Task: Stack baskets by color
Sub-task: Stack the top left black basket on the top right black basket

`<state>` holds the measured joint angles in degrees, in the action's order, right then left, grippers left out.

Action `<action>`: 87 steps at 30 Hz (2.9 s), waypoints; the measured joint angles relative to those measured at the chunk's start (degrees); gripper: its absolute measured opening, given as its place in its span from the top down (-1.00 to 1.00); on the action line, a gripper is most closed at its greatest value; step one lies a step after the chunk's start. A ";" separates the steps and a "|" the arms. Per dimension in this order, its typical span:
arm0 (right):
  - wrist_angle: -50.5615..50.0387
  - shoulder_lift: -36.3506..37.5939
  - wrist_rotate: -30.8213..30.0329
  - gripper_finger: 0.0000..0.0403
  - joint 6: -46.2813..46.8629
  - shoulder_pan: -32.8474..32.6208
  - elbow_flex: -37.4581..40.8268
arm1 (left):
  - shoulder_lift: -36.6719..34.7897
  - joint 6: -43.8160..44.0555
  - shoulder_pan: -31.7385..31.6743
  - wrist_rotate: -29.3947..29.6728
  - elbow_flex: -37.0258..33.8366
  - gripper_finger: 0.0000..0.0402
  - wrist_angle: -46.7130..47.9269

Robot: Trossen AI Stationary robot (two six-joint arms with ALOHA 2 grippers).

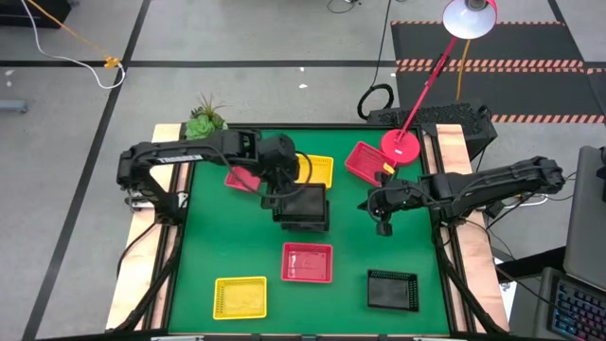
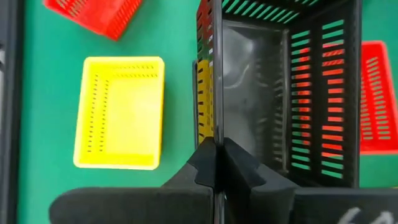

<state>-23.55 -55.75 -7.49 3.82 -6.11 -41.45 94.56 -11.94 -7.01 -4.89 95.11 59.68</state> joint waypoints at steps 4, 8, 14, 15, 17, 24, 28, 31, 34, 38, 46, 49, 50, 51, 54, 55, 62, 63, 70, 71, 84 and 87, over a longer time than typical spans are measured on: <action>-0.78 2.24 -0.02 0.99 0.20 0.00 0.00 | 2.82 0.00 0.85 -0.14 -0.02 0.90 -1.41; -1.57 4.01 -0.15 0.99 1.09 0.00 0.00 | 5.90 -0.60 1.73 -2.75 -0.02 0.96 -3.52; -1.59 4.81 -0.04 0.99 1.09 -0.02 0.00 | 9.49 -1.12 2.01 -3.36 -0.02 0.90 -4.70; -1.66 4.81 -0.04 0.99 1.09 -0.02 0.00 | 9.95 -1.14 2.01 -3.38 -0.03 0.88 -4.74; -1.62 4.83 -0.02 0.99 1.09 -0.02 0.00 | 10.73 -1.14 1.97 -3.39 -0.02 0.88 -4.73; -1.62 4.81 0.00 0.99 1.09 -0.04 0.00 | 11.15 -1.34 0.94 -3.43 -0.86 0.95 -5.67; -1.62 4.81 0.02 0.99 1.09 -0.05 0.00 | 11.13 -1.05 -0.26 -3.26 -2.64 0.88 -6.34; -1.60 4.81 0.02 0.99 1.09 -0.05 0.00 | 11.34 -1.57 -0.90 -5.59 -4.64 0.90 -6.86; -1.60 4.81 0.02 0.99 1.09 -0.05 0.00 | 11.47 -1.25 -1.25 -6.97 -5.55 0.96 -7.74; -1.58 4.81 0.02 0.99 1.09 -0.07 0.00 | 11.35 -1.32 -1.33 -6.95 -5.80 0.92 -9.27; -1.58 4.81 0.02 0.99 1.09 -0.07 0.00 | 11.35 -2.13 -1.95 -6.90 -6.67 0.93 -11.56; -1.58 4.81 0.02 0.99 1.09 -0.07 0.00 | 11.35 -2.18 -2.11 -7.07 -6.67 0.96 -11.40; -1.58 4.81 0.02 0.99 1.09 -0.04 0.00 | 11.35 -2.32 -2.13 -7.10 -6.67 0.95 -11.17; -1.58 4.81 0.02 0.99 1.09 -0.07 0.00 | 11.35 -2.49 -2.20 -7.10 -6.67 0.93 -10.65; -1.58 4.81 0.02 0.99 1.07 -0.07 0.00 | 11.35 -2.78 -2.34 -7.14 -6.67 0.86 -9.92; -1.58 4.81 0.02 0.99 1.07 -0.07 0.00 | 11.35 -2.82 -2.36 -7.12 -6.67 0.85 -10.03; -1.58 4.81 0.04 0.99 1.06 -0.07 0.00 | 11.75 -3.37 -2.39 -7.18 -6.67 0.83 -10.31; -1.58 4.81 0.02 0.99 1.07 -0.06 0.00 | 12.14 -3.52 -2.39 -7.31 -6.67 0.83 -10.61; -1.51 4.79 0.04 0.99 1.07 -0.07 0.00 | 13.35 -3.46 -2.67 -7.28 -6.73 0.83 -10.21; -1.51 4.79 0.04 0.99 1.06 -0.07 0.00 | 13.49 -3.46 -2.67 -7.26 -6.73 0.83 -10.39; -1.55 4.79 0.04 0.99 1.06 -0.07 0.00 | 13.84 -4.09 -2.56 -7.08 -6.71 0.73 -13.31; -1.55 4.79 0.04 0.99 1.06 -0.04 0.00 | 13.84 -3.92 -2.56 -7.06 -6.71 0.55 -13.87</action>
<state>-25.10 -50.96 -7.44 4.89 -6.15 -41.45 108.40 -15.86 -9.56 -11.94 88.40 45.82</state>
